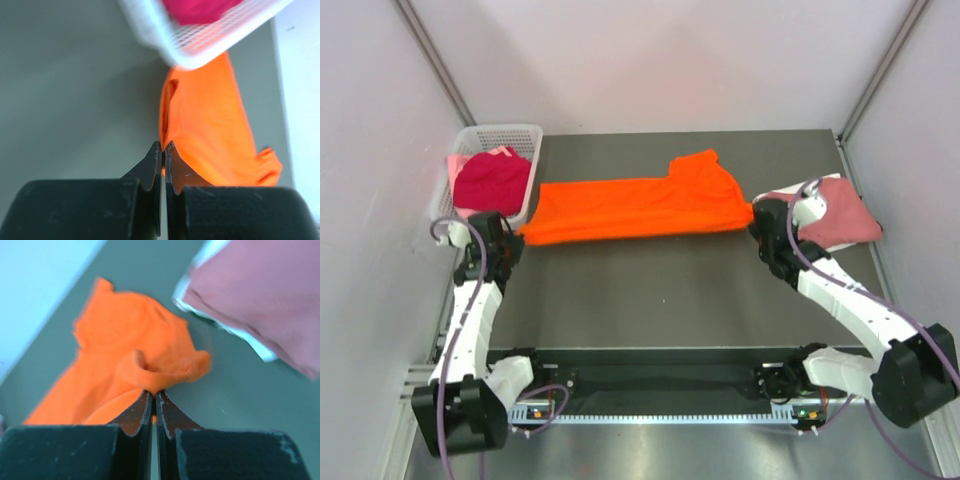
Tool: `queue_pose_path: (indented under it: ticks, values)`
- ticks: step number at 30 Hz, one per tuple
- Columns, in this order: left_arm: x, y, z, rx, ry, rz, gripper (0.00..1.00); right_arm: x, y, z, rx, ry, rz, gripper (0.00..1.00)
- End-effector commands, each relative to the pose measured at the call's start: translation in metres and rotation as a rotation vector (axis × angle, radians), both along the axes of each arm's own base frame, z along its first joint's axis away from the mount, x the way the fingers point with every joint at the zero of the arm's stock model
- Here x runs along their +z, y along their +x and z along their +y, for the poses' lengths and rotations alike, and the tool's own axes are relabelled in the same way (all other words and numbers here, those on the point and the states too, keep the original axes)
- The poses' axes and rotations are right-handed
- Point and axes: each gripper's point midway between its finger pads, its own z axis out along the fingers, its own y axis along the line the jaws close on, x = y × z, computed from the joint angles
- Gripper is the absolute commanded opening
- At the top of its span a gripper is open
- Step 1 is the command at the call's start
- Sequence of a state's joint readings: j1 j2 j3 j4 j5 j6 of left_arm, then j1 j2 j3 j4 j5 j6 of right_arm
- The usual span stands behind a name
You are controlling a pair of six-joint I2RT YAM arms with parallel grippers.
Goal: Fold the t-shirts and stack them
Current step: Fold the tshirt
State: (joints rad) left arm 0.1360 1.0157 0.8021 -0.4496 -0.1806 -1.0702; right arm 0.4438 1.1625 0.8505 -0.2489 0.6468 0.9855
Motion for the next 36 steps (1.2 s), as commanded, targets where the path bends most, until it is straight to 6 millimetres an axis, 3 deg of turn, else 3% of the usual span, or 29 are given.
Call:
queue_pose_path:
  ticks: [1,3,4,6,11,14,15,16,17,18,20,22,23,24,25,26,27,29,30,32,36]
  values:
    - [-0.062,-0.05,-0.001,-0.002,0.001,0.161,0.0,-0.068,-0.045,-0.009,-0.022,-0.007,0.135,0.0]
    - [-0.082,-0.062,-0.01,-0.024,-0.029,0.174,0.0,-0.093,-0.065,-0.016,-0.036,0.015,0.157,0.0]
    - [-0.094,-0.07,-0.013,-0.027,-0.039,0.174,0.0,-0.099,-0.07,-0.016,-0.033,0.023,0.16,0.0]
    - [-0.101,-0.074,-0.016,-0.035,-0.051,0.171,0.0,-0.104,-0.075,-0.017,-0.031,0.036,0.146,0.0]
    - [-0.087,-0.062,-0.012,-0.028,-0.04,0.154,0.0,-0.085,-0.062,-0.013,-0.022,0.02,0.11,0.0]
    - [-0.06,-0.039,-0.009,-0.031,-0.041,0.139,0.0,-0.051,-0.037,-0.003,-0.013,-0.001,0.069,0.0]
    - [-0.049,-0.032,-0.007,-0.028,-0.038,0.132,0.0,-0.019,-0.019,0.004,0.001,-0.011,0.026,0.0]
    - [-0.012,-0.015,-0.004,-0.038,-0.017,0.068,0.0,-0.001,-0.011,0.007,0.004,-0.021,0.003,0.0]
    - [-0.001,-0.009,0.0,-0.031,-0.004,0.073,0.0,0.015,-0.008,0.006,0.003,-0.041,0.001,0.0]
    - [0.031,-0.003,0.005,-0.02,0.015,0.036,0.0,0.053,0.001,0.009,0.002,-0.03,-0.058,0.0]
    - [0.052,-0.003,0.01,-0.008,0.052,0.011,0.0,0.08,0.002,0.007,-0.003,-0.027,-0.111,0.0]
    - [0.055,-0.01,0.009,-0.018,0.061,-0.007,0.0,0.085,-0.006,0.002,-0.005,-0.008,-0.151,0.0]
    - [0.047,-0.014,0.006,-0.027,0.055,0.004,0.0,0.065,-0.015,-0.002,-0.012,-0.001,-0.129,0.0]
    - [0.019,-0.025,0.004,-0.031,0.043,0.067,0.0,0.051,-0.02,-0.004,-0.014,0.004,-0.106,0.0]
    - [0.008,-0.034,0.003,-0.032,0.04,0.083,0.0,0.032,-0.028,-0.006,-0.014,0.008,-0.068,0.0]
    - [-0.008,-0.042,0.0,-0.039,0.027,0.111,0.0,0.002,-0.041,-0.01,-0.028,0.027,-0.022,0.0]
    - [-0.041,-0.057,-0.004,-0.045,0.011,0.175,0.0,-0.015,-0.049,-0.011,-0.025,0.035,0.011,0.0]
    - [-0.058,-0.072,-0.009,-0.054,0.002,0.177,0.0,-0.055,-0.071,-0.015,-0.013,0.064,0.074,0.0]
    - [-0.081,-0.085,-0.012,-0.059,-0.008,0.218,0.0,-0.067,-0.078,-0.016,-0.007,0.071,0.091,0.0]
    - [-0.097,-0.101,-0.014,-0.063,-0.008,0.225,0.0,-0.091,-0.095,-0.02,0.001,0.083,0.116,0.0]
    - [-0.123,-0.121,-0.02,-0.064,-0.032,0.274,0.0,-0.116,-0.116,-0.031,-0.016,0.091,0.146,0.0]
